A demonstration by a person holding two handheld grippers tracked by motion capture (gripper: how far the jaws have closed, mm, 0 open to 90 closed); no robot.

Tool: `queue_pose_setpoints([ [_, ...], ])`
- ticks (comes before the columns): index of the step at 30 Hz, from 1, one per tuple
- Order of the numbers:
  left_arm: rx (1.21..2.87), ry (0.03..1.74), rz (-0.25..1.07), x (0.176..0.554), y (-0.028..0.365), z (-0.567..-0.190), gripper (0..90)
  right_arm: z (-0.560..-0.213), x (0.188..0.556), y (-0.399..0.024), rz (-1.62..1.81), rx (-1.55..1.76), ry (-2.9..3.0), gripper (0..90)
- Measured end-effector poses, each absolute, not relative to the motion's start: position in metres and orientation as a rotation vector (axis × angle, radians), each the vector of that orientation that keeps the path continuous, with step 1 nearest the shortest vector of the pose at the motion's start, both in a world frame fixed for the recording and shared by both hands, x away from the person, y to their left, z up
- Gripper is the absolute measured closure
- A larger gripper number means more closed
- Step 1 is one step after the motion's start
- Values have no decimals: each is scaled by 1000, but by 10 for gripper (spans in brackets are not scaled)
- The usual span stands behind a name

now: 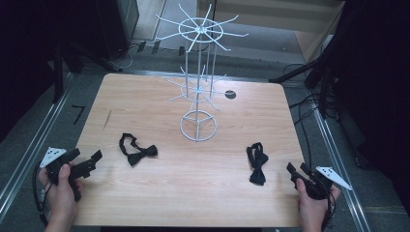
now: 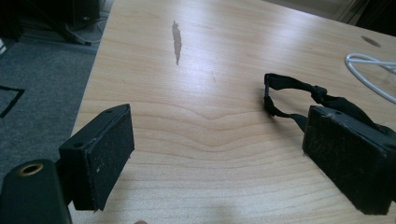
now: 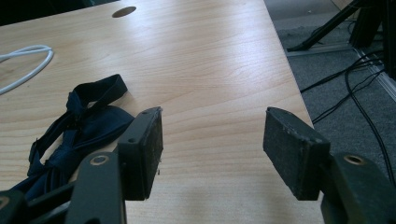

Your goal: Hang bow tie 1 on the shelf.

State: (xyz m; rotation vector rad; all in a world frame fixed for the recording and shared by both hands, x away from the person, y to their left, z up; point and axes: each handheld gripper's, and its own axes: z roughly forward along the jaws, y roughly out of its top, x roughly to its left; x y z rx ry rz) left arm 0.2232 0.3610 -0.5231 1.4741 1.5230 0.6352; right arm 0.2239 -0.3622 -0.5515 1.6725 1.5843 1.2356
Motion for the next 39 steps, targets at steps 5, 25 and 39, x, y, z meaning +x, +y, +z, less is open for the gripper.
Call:
queue_pose_setpoints([
  [5, 1556, 1516, 627, 228, 356, -523, 96, -550, 225, -360, 1244, 1661, 1594, 389],
  [25, 1623, 1496, 718, 231, 348, -522, 96, -538, 229, -327, 1266, 1604, 1685, 397],
  [39, 1644, 1496, 716, 233, 346, -522, 96, -540, 231, -313, 1257, 1574, 1781, 392],
])
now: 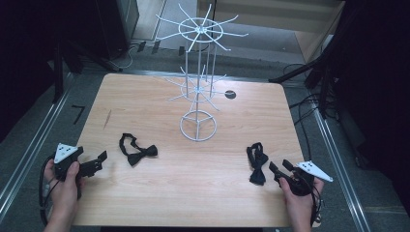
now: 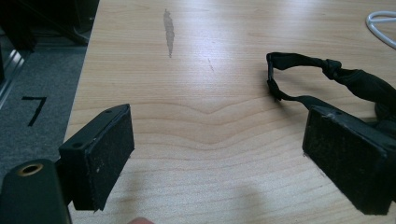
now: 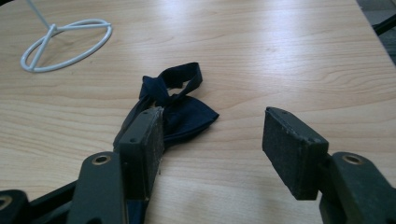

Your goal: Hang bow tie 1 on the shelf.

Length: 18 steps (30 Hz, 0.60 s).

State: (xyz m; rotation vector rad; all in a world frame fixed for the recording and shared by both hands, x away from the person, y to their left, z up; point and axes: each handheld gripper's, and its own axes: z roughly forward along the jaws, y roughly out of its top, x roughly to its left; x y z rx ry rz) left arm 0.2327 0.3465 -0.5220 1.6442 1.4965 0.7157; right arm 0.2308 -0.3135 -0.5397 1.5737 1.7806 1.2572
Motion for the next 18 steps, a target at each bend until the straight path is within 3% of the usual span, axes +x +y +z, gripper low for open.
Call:
queue_pose_setpoints([
  [18, 1645, 1501, 715, 233, 347, -522, 96, -540, 232, -296, 1266, 1534, 1866, 387],
])
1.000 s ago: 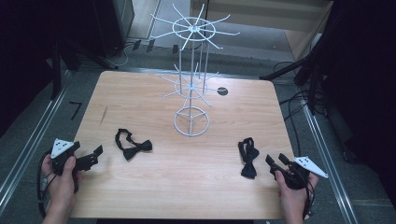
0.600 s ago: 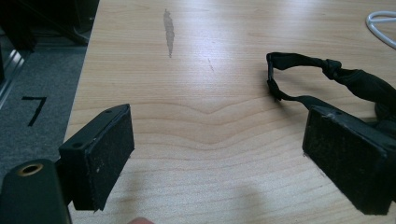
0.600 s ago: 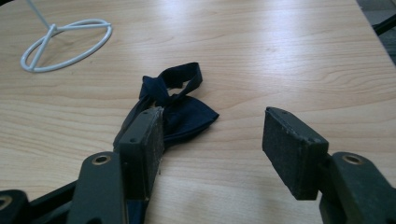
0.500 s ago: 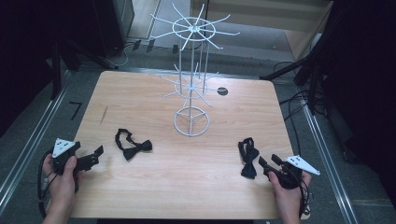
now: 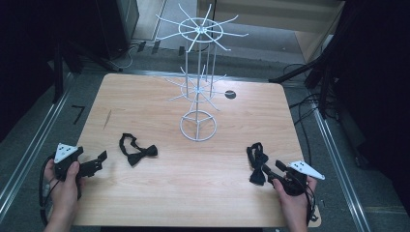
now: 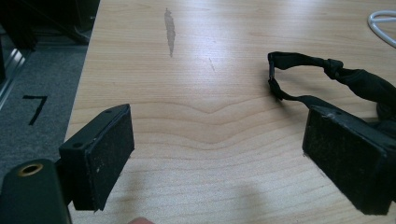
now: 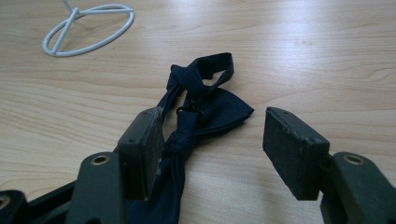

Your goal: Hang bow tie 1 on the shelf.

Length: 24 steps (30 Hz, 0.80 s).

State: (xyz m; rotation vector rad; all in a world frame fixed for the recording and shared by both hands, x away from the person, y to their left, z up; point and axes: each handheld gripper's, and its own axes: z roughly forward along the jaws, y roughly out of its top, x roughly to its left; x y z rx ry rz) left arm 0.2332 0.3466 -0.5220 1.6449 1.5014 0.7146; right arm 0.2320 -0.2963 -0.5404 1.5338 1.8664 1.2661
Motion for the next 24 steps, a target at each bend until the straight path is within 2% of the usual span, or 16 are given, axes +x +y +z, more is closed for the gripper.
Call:
queue_pose_setpoints([
  [20, 1646, 1501, 717, 233, 346, -522, 96, -544, 234, -283, 1235, 1503, 1951, 386],
  [24, 1647, 1500, 718, 233, 346, -522, 96, -545, 234, -280, 1229, 1499, 1978, 415],
])
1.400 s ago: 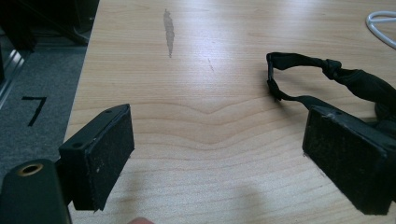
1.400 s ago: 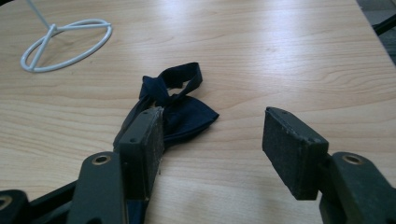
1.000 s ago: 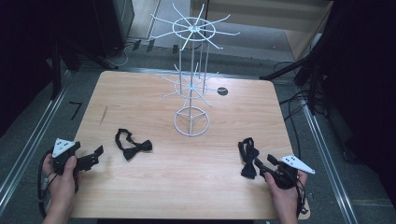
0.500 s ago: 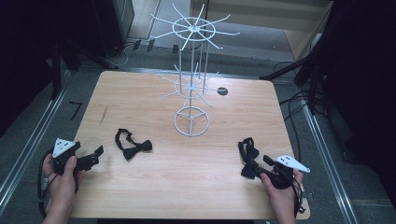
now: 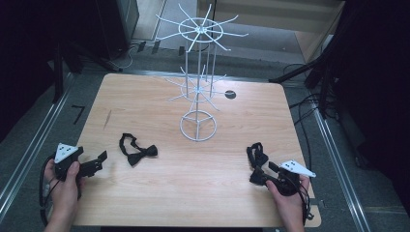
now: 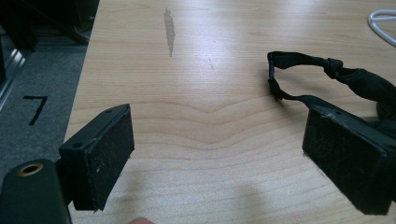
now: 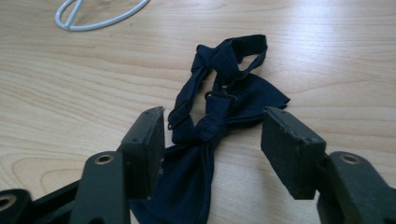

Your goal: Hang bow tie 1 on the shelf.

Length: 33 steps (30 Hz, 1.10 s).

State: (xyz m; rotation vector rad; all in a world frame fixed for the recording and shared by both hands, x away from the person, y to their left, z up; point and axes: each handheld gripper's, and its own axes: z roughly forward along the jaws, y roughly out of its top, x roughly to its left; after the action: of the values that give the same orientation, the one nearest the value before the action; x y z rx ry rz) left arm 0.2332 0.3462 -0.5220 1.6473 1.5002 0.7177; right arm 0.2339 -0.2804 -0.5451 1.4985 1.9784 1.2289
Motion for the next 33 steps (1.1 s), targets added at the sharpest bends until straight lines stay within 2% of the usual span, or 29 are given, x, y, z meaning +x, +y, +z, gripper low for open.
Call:
queue_pose_setpoints([
  [4, 1651, 1501, 715, 233, 346, -522, 96, -547, 235, -277, 1205, 1507, 2007, 468],
  [12, 1652, 1499, 713, 233, 346, -522, 96, -551, 237, -274, 1159, 1531, 2039, 513],
  [15, 1653, 1498, 713, 233, 346, -522, 96, -551, 237, -274, 1161, 1534, 2042, 572],
  [19, 1652, 1498, 712, 233, 346, -522, 96, -550, 238, -274, 1143, 1524, 2056, 699],
  [26, 1654, 1497, 710, 234, 346, -522, 96, -547, 239, -273, 1125, 1518, 2093, 812],
  [33, 1658, 1497, 700, 234, 347, -522, 96, -540, 234, -265, 1103, 1417, 2084, 839],
])
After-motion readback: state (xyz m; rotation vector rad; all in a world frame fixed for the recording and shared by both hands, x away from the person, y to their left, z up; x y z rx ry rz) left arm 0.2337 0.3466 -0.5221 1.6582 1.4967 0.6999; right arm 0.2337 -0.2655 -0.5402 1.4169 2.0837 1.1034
